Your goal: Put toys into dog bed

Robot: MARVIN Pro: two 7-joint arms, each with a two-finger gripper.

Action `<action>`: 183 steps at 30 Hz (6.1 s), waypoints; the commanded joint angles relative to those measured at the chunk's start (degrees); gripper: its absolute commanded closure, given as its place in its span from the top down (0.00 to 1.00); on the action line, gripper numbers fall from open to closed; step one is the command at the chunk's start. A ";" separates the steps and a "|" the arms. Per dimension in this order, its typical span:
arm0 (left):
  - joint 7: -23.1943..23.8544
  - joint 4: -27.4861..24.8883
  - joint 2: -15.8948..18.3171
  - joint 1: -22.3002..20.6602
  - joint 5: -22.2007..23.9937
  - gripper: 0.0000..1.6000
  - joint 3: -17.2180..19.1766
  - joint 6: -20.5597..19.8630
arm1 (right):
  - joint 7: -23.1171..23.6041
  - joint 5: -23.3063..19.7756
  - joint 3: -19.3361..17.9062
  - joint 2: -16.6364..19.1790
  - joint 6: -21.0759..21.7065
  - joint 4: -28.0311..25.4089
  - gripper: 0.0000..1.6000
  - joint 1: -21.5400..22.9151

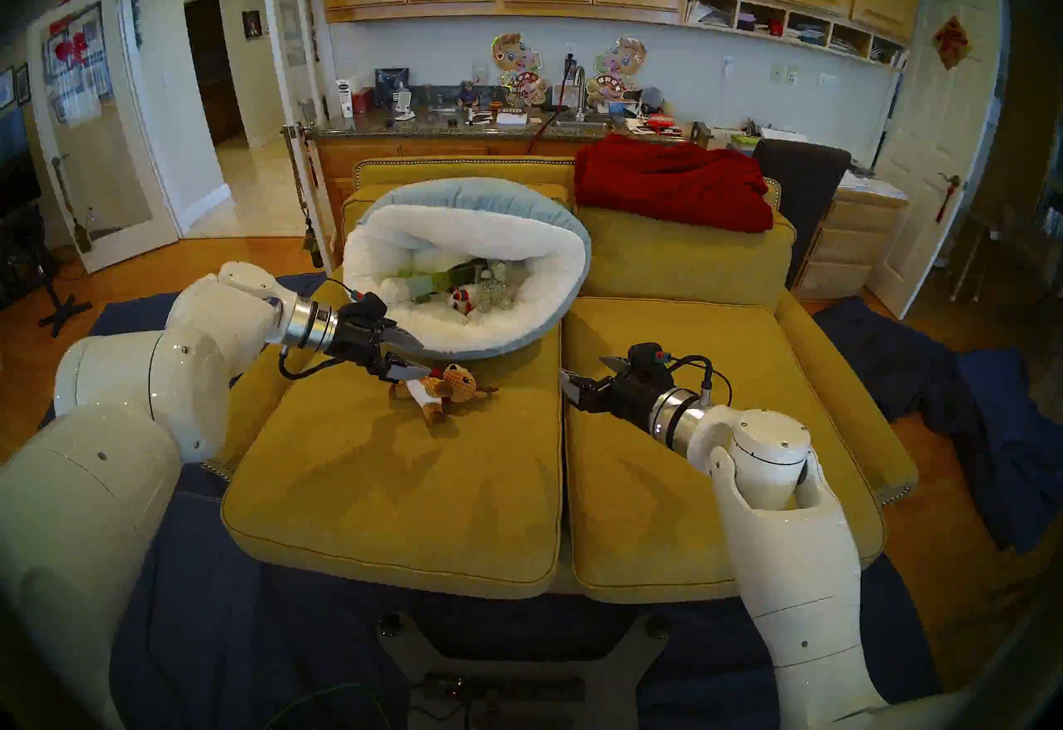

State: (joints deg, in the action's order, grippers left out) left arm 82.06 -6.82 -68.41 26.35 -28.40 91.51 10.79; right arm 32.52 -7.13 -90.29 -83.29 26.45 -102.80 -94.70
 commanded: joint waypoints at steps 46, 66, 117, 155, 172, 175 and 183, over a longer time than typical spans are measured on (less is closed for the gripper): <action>-5.96 -3.86 -1.91 -0.34 -0.19 0.00 0.20 3.31 | 0.70 0.65 -0.42 -0.73 -0.07 -1.78 1.00 1.22; 2.94 -9.67 -1.28 -4.42 3.96 0.00 5.80 -1.59 | 1.06 1.01 -0.64 -1.03 -0.03 -1.85 1.00 1.23; -8.45 -11.10 -4.08 4.53 -6.04 1.00 -5.10 -1.12 | 1.75 2.03 -1.14 -1.79 0.22 -2.06 1.00 1.19; -27.40 -1.67 -8.13 5.41 -10.00 0.00 -7.12 7.88 | 2.30 2.72 -1.51 -2.33 0.30 -2.10 1.00 1.19; -9.73 1.09 -7.31 -2.16 -4.01 0.00 -0.85 9.01 | 2.63 2.93 -1.73 -2.61 -0.01 -1.55 1.00 1.27; -6.16 0.73 -7.19 -3.39 -3.15 0.00 0.20 9.22 | 2.72 2.98 -1.77 -2.66 -0.02 -1.51 1.00 1.28; -1.40 -1.66 -6.32 -5.60 -1.34 0.00 2.71 7.72 | 2.84 3.07 -1.85 -2.75 -0.02 -1.51 1.00 1.30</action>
State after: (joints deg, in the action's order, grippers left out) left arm 77.58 -5.26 -75.74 26.53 -32.43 91.68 19.55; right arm 35.28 -3.95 -92.26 -85.95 26.75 -102.63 -94.72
